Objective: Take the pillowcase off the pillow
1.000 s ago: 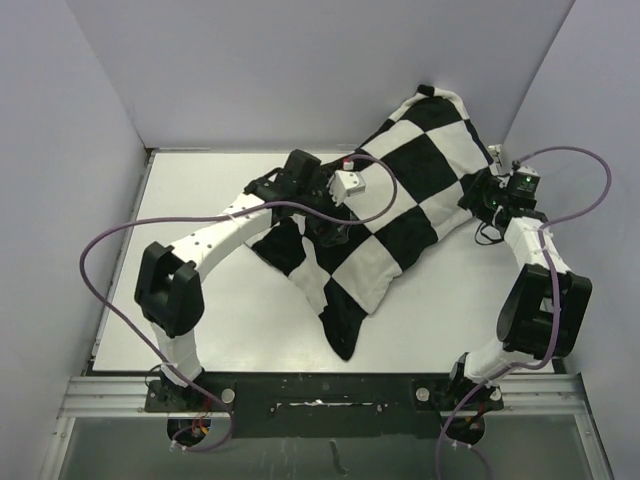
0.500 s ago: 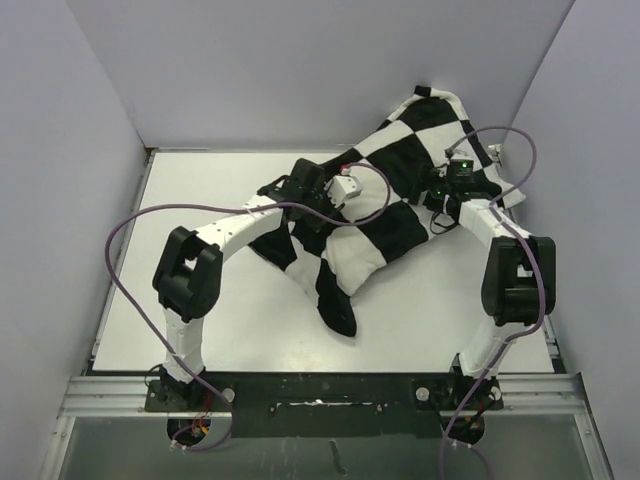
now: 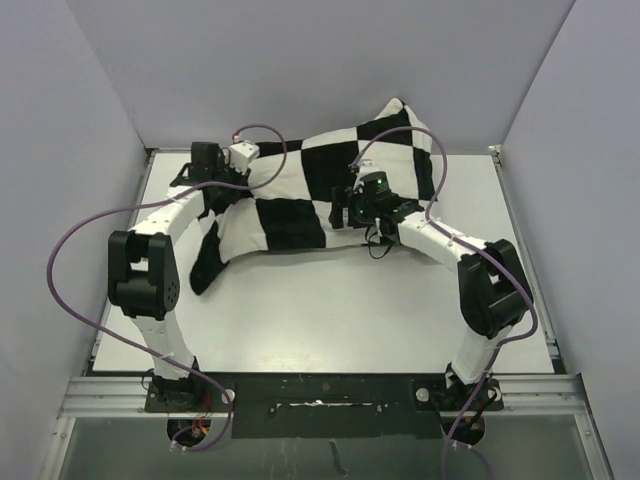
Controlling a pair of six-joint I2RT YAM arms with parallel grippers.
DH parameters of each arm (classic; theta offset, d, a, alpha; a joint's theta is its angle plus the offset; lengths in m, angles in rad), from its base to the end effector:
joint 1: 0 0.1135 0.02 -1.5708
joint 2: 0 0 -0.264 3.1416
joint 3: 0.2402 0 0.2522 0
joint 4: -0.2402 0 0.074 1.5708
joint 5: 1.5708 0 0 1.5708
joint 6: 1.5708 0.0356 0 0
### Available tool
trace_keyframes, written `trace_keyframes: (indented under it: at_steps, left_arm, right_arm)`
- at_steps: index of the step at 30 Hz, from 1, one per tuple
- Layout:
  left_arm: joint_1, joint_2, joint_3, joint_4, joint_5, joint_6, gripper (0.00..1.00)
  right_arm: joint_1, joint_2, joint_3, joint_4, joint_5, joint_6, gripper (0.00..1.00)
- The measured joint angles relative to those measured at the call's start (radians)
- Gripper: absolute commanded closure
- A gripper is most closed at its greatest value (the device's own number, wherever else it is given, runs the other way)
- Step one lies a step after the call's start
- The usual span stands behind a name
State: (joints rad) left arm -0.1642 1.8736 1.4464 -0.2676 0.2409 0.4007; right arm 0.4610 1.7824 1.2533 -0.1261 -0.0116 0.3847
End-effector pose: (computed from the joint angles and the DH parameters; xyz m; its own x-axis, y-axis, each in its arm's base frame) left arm 0.4228 -0.0787 0.2491 -0.4491 0.4584 -0.7669 0.5590 0.8138 0.1590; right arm 0.3617 0.1801 0.2330 -0.6758 0.0833 -0.7323 -0.2151 0.9280 0.3041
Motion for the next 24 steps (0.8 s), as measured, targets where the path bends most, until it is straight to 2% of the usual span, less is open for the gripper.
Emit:
trace_keyframes:
  at_steps: [2, 3, 4, 6, 13, 19, 24]
  left_arm:
    - [0.051, 0.000, 0.006, -0.020, -0.001, 0.009, 0.17]
    - [0.068, -0.002, 0.010, -0.036, 0.000, 0.019, 0.05]
    - [0.084, -0.004, 0.019, -0.068, -0.002, 0.019, 0.03]
    - [0.102, -0.017, 0.044, -0.139, 0.023, 0.022, 0.02]
    - [0.073, -0.174, 0.043, -0.338, 0.194, 0.101, 0.02]
    - [0.041, -0.252, -0.081, -0.418, 0.231, 0.197, 0.02]
    - [0.043, -0.253, -0.274, -0.399, 0.156, 0.245, 0.02]
  right_arm:
    - [0.040, -0.027, 0.000, -0.035, -0.022, 0.000, 0.11]
    - [0.043, -0.045, 0.000, -0.059, -0.029, 0.000, 0.09]
    - [0.039, -0.064, 0.000, -0.080, -0.033, 0.001, 0.07]
    - [-0.006, -0.107, 0.018, -0.143, -0.036, 0.005, 0.01]
    - [-0.294, -0.210, 0.079, -0.268, 0.024, 0.013, 0.02]
    - [-0.453, -0.272, -0.064, -0.295, 0.043, 0.017, 0.02]
    - [-0.499, -0.249, -0.201, -0.285, 0.004, 0.018, 0.02]
